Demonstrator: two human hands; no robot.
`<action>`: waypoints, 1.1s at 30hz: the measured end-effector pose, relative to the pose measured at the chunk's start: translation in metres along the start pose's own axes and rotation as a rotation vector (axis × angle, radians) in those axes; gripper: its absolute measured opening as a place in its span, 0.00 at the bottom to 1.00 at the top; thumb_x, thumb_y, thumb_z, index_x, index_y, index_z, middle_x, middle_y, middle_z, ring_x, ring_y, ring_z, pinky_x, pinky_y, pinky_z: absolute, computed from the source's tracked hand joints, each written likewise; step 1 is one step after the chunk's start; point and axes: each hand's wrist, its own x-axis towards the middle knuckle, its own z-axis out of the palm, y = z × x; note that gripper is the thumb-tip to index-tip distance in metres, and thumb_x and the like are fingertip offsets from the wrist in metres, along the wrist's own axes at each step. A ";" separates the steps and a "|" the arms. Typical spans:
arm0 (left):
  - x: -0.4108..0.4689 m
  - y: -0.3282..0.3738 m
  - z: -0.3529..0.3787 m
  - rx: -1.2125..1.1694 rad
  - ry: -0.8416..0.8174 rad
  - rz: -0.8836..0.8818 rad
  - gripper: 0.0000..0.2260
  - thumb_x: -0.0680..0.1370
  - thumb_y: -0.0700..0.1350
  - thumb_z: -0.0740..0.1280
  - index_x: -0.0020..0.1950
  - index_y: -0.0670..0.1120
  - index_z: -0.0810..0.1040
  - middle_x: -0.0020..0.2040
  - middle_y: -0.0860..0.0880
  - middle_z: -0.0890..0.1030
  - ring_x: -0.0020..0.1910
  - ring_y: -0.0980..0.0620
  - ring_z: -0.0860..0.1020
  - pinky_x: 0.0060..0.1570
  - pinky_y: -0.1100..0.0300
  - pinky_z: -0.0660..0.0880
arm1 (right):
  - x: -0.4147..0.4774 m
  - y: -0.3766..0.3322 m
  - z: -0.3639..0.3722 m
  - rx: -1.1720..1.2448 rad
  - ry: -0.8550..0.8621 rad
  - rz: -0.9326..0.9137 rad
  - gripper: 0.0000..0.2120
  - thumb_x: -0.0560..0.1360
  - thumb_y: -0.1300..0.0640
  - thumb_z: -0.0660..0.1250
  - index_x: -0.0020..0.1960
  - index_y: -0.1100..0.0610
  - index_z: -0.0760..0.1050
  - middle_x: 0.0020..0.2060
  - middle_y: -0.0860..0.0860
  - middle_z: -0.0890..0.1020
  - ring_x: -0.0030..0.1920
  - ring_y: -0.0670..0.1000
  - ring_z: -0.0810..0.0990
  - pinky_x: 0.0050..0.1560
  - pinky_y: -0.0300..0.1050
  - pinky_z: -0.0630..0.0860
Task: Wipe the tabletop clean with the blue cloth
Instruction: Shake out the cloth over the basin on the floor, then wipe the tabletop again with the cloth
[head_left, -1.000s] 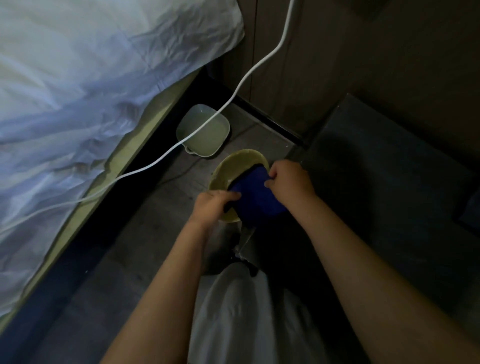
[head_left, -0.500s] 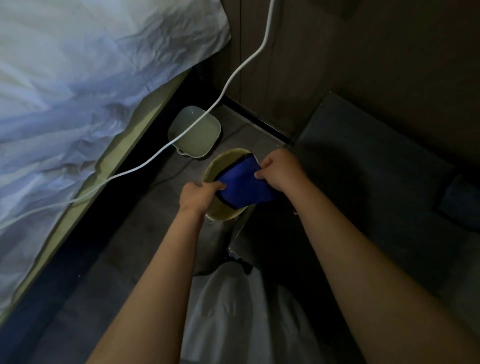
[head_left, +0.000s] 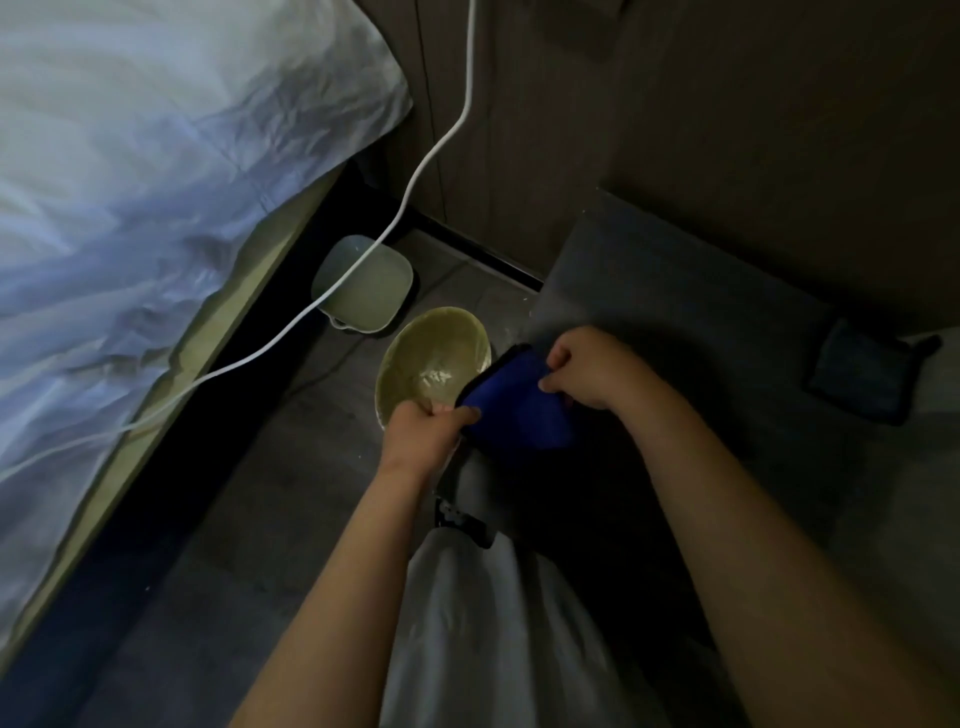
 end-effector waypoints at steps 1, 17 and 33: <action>-0.002 -0.004 0.006 -0.006 -0.030 -0.016 0.13 0.73 0.42 0.72 0.32 0.43 0.72 0.31 0.44 0.74 0.31 0.50 0.72 0.33 0.62 0.70 | -0.004 0.007 -0.003 -0.010 -0.042 0.021 0.07 0.76 0.58 0.67 0.54 0.56 0.77 0.51 0.55 0.81 0.53 0.54 0.80 0.60 0.55 0.75; -0.025 -0.066 0.101 0.156 -0.023 0.025 0.15 0.71 0.42 0.75 0.32 0.48 0.70 0.32 0.48 0.76 0.37 0.49 0.76 0.42 0.55 0.73 | -0.004 0.101 0.043 -0.221 0.175 0.217 0.07 0.79 0.58 0.63 0.55 0.55 0.77 0.52 0.53 0.79 0.50 0.54 0.79 0.40 0.44 0.71; -0.053 -0.086 0.130 0.499 -0.248 0.420 0.39 0.69 0.44 0.75 0.73 0.59 0.58 0.45 0.59 0.78 0.44 0.57 0.80 0.45 0.57 0.79 | -0.104 0.208 0.098 0.050 0.625 -0.354 0.09 0.71 0.54 0.57 0.43 0.52 0.76 0.45 0.48 0.78 0.44 0.48 0.78 0.46 0.42 0.70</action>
